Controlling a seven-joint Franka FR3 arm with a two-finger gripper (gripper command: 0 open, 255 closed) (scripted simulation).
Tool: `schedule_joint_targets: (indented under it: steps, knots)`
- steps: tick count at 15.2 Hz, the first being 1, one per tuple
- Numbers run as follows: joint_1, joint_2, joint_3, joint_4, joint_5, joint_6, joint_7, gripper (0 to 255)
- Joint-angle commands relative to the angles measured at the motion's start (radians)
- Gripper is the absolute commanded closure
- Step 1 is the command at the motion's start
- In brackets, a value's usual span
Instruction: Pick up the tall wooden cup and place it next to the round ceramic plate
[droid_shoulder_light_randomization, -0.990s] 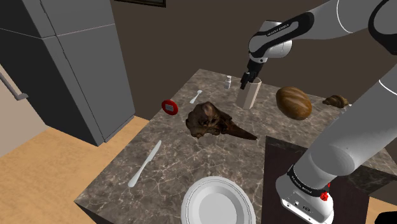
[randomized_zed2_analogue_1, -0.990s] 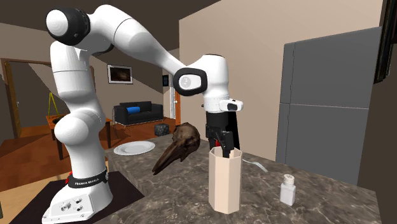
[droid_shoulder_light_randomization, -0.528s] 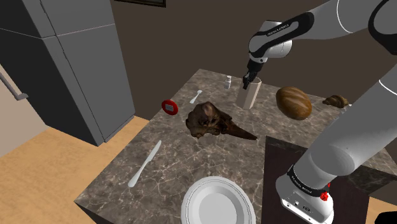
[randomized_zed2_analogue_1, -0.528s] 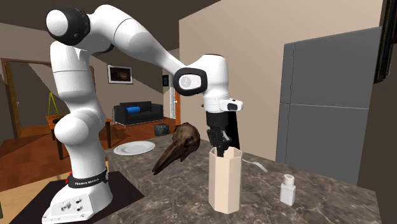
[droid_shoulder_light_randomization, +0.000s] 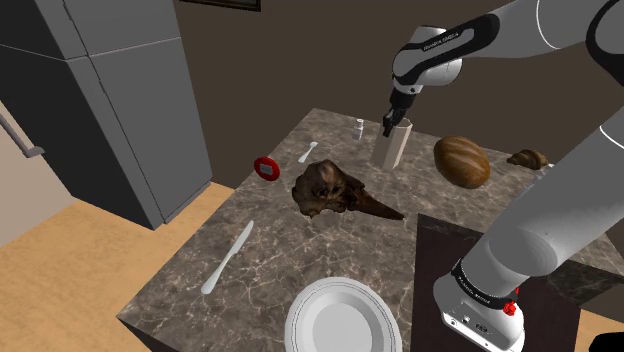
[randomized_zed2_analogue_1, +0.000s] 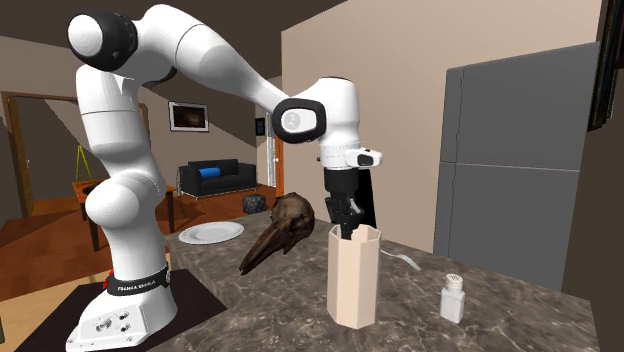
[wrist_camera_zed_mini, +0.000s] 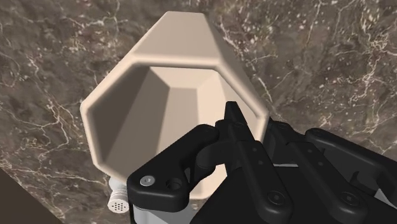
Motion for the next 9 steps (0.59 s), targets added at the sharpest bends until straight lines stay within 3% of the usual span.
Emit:
schedule_joint_targets:
  steps: [1,9]
  knots:
    - [-0.001,-0.013,0.002,0.016,-0.007,-0.027,0.005,255]
    - [-0.002,-0.057,0.010,0.085,-0.025,-0.136,0.025,255]
